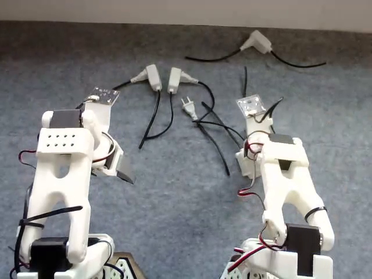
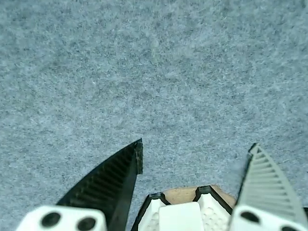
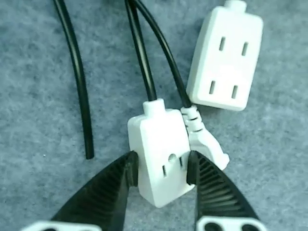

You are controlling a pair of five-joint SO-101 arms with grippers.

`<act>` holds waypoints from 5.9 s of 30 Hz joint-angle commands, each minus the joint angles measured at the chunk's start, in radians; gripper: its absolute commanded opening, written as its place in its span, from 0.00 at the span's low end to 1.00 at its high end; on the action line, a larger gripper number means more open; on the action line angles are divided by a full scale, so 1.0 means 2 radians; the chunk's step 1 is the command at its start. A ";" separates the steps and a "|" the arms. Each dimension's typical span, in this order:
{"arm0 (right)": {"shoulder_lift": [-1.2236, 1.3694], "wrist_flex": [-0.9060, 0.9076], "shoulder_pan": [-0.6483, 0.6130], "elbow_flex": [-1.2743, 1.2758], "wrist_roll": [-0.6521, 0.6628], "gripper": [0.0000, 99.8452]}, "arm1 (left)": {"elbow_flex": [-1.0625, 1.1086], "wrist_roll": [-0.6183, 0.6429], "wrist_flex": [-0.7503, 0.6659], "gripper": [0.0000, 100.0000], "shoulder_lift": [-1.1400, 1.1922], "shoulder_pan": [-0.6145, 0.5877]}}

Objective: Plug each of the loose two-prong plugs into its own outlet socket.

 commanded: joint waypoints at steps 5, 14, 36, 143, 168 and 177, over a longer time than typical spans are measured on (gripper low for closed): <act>0.026 -0.006 0.105 -0.052 0.026 0.15 | 0.007 0.003 -0.013 0.33 -0.013 0.000; 0.026 0.085 0.167 -0.199 0.069 0.15 | 0.023 0.043 -0.039 0.33 -0.016 0.000; 0.028 0.124 0.096 -0.294 0.086 0.15 | 0.095 0.062 -0.140 0.33 -0.013 0.034; 0.365 0.447 -0.100 -0.944 -0.257 0.14 | 0.191 0.141 -0.319 0.33 -0.016 -0.013; 0.165 0.198 -0.389 -0.386 -0.717 0.18 | 0.171 0.275 -0.354 0.33 -0.013 -0.172; 0.165 0.064 -0.437 -0.308 -0.732 0.20 | 0.172 0.276 -0.354 0.33 -0.013 -0.173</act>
